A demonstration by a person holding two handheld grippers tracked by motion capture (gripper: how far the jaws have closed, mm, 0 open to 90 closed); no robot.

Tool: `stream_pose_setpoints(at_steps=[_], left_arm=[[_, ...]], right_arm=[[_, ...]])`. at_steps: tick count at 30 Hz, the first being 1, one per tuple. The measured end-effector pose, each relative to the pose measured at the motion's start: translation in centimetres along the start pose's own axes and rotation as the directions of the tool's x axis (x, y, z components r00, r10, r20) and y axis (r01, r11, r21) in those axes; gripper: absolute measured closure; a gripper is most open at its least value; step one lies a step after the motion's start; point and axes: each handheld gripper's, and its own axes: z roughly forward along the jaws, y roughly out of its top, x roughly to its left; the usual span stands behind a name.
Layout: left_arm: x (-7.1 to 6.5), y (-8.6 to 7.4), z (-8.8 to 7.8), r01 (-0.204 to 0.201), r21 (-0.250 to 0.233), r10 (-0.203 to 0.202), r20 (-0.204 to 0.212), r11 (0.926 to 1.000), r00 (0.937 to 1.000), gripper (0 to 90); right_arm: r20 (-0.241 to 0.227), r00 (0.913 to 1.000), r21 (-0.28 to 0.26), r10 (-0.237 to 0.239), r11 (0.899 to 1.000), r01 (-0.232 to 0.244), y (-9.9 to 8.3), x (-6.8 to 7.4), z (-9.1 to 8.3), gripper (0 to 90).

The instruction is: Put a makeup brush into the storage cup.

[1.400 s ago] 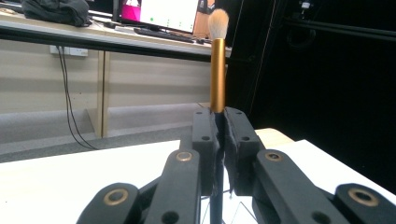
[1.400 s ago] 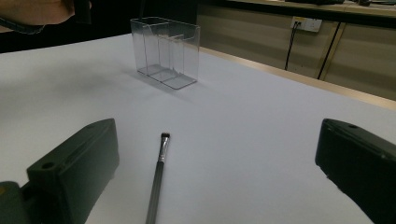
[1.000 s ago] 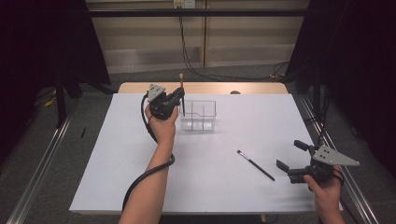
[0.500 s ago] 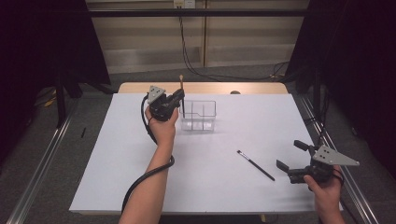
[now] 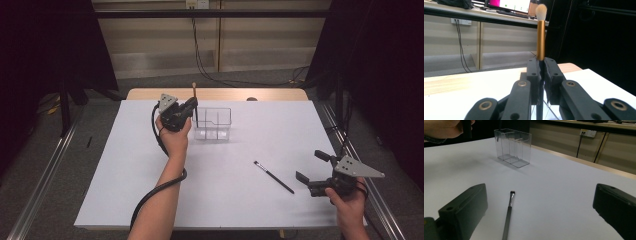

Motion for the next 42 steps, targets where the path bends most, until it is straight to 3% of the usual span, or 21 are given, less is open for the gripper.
stream_pose_setpoints(at_steps=[15,24,28,31,42], left_arm=[[-0.1,-0.2,0.1,-0.008,0.014,0.008,0.0,0.9999,1.0,83.2],[0.0,-0.3,0.0,0.021,0.022,-0.021,0.02,0.9995,0.9996,82.1],[0.1,-0.4,-0.1,0.038,0.036,-0.039,0.029,0.9986,0.9988,73.0],[0.1,-0.3,-0.2,0.018,0.054,-0.019,0.026,0.9984,0.9995,63.4],[-0.3,-0.9,-1.3,-0.027,0.046,0.023,0.085,0.9986,0.9961,47.2]], right_arm=[[0.0,1.0,0.0,0.001,1.0,-0.001,0.0,0.0,0.1,0.0],[0.0,1.0,0.002,-0.001,1.0,0.001,0.0,0.0,0.1,0.0],[0.001,1.0,0.001,-0.001,1.0,0.001,0.0,0.0,0.1,0.0],[0.001,1.0,0.001,0.0,1.0,0.0,0.0,0.0,0.1,0.0],[-0.004,1.0,0.007,-0.003,1.0,0.003,0.0,0.1,0.2,0.0]])
